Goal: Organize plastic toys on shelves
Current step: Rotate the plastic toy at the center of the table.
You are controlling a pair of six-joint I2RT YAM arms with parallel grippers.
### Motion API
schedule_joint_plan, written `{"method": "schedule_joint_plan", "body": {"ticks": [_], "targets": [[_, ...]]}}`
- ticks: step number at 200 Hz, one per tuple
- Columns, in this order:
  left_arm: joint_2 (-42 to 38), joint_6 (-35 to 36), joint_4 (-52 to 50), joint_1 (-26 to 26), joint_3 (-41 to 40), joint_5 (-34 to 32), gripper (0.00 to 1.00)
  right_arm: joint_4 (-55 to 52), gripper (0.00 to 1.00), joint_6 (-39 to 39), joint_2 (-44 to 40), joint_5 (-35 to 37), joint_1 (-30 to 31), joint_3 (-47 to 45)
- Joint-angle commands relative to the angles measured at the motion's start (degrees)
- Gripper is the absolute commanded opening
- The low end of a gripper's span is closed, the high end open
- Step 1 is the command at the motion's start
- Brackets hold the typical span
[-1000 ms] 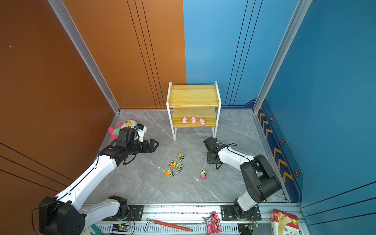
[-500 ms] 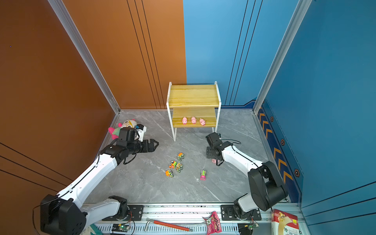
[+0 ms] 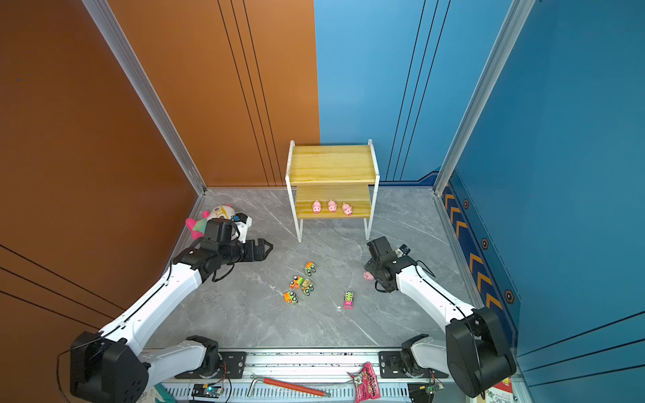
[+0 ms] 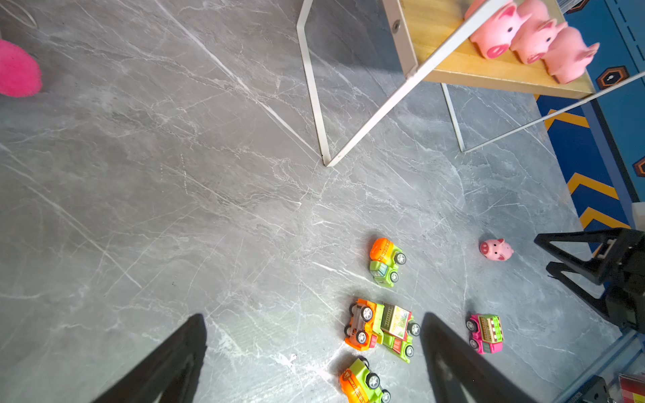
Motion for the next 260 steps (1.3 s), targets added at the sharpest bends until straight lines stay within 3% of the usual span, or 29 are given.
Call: {"method": "schedule_joint_plan", "body": {"ticks": [1,49,147,204,260], "targets": [[-0.91,0.64,-1.24,0.44,1.73,1.44,0.96,-1.71,0.74,9.25,-0.23,0.32,-0.82,0.35],[-1.83,0.64,-1.23,0.49,1.54,1.42,0.96,-3.95,0.68,15.30,4.03,-2.70,-0.79,3.48],[-2.54,0.57,-1.24,1.01,1.45,1.85,0.96,-3.99,0.67,20.55,10.29,-4.83,1.57,5.66],[-2.21,0.47,-1.22,1.36,1.54,1.99,0.96,-3.89,0.66,20.82,14.72,-4.72,1.95,7.64],[-2.10,0.51,-1.14,1.72,1.49,1.67,0.96,-3.89,0.55,17.04,18.02,-4.05,0.89,8.96]]}}
